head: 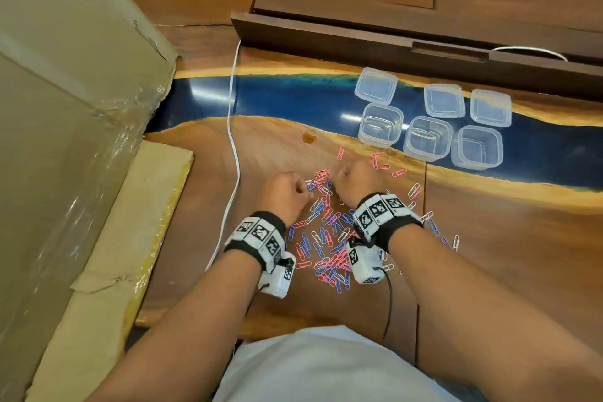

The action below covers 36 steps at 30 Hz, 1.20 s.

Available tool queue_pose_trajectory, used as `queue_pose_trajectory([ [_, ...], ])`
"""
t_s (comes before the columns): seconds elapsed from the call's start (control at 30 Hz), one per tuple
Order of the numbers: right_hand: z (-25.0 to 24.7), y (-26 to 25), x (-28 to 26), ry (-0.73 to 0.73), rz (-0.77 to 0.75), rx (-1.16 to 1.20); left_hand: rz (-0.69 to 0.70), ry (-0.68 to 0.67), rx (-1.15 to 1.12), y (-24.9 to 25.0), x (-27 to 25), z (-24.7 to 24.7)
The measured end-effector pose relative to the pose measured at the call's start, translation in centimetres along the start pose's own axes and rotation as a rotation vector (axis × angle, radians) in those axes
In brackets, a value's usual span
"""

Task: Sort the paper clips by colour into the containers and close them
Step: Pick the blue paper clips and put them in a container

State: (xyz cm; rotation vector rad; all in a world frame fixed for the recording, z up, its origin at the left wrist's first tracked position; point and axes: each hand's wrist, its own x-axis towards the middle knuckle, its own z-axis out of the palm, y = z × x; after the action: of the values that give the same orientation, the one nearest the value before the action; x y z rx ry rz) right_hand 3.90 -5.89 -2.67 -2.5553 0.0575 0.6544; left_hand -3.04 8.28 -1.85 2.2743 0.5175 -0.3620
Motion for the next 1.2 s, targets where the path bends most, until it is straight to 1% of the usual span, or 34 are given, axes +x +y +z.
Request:
queue_pose_trajectory([
  [0.07, 0.3, 0.0, -0.1, 0.016, 0.014, 0.002, 0.046, 0.020, 0.145, 0.1, 0.2, 0.5],
  [0.13, 0.5, -0.2, 0.1, 0.014, 0.032, 0.020, 0.058, 0.020, 0.226, 0.3, 0.4, 0.8],
  [0.2, 0.3, -0.4, 0.3, -0.009, 0.028, 0.004, 0.072, 0.017, 0.289, 0.6, 0.5, 0.8],
  [0.33, -0.5, -0.8, 0.3, -0.052, -0.017, -0.039, 0.149, 0.003, 0.416, 0.8, 0.8, 0.7],
  [0.4, -0.8, -0.8, 0.0, -0.067, -0.030, -0.073, 0.165, 0.006, 0.397, 0.6, 0.7, 0.8],
  [0.47, -1.1, -0.8, -0.3, -0.095, -0.049, -0.102, 0.144, -0.008, 0.257, 0.3, 0.5, 0.8],
  [0.53, -1.2, -0.8, -0.7, -0.122, -0.061, -0.141, 0.075, -0.059, 0.022, 0.3, 0.2, 0.8],
  [0.6, -1.7, -0.7, -1.4, -0.139, -0.079, -0.184, -0.047, -0.110, -0.220, 0.4, -0.2, 0.7],
  [0.67, -2.4, -0.6, -2.2, -0.130, -0.087, -0.153, -0.228, -0.136, -0.505, 0.4, -0.4, 0.5],
  [0.7, -2.9, -0.5, -2.6, -0.137, -0.077, -0.102, -0.305, -0.160, -0.651, 0.5, -0.5, 0.4],
  [0.73, -3.3, -0.4, -2.8, -0.154, -0.052, -0.017, -0.351, -0.184, -0.776, 0.6, -0.6, 0.3],
  [0.77, -3.6, 0.0, -2.9, -0.185, -0.004, 0.098, -0.368, -0.201, -0.858, 0.7, -0.7, 0.2],
  [0.8, -3.6, 0.4, -2.8, -0.235, 0.072, 0.269, -0.362, -0.207, -0.904, 1.0, -0.8, 0.3],
  [0.87, -3.8, 1.1, -3.0, -0.354, 0.268, 0.698, -0.325, -0.209, -0.943, 2.0, -1.0, 0.4],
  [0.9, -3.8, 1.6, -3.0, -0.382, 0.319, 0.884, -0.313, -0.215, -0.959, 2.6, -1.0, 0.5],
  [0.93, -4.0, 1.9, -3.2, -0.389, 0.320, 1.004, -0.310, -0.227, -0.981, 3.3, -0.9, 0.7],
  [1.03, -4.8, 2.4, -3.6, -0.361, 0.282, 1.198, -0.327, -0.277, -1.050, 5.4, -0.1, 1.3],
  [1.1, -5.5, 2.4, -3.0, -0.307, 0.293, 1.269, -0.351, -0.315, -1.077, 7.1, 0.8, 1.5],
  [1.2, -7.0, 2.4, -1.1, -0.230, 0.344, 1.312, -0.367, -0.348, -1.069, 10.1, 2.4, 1.4],
])
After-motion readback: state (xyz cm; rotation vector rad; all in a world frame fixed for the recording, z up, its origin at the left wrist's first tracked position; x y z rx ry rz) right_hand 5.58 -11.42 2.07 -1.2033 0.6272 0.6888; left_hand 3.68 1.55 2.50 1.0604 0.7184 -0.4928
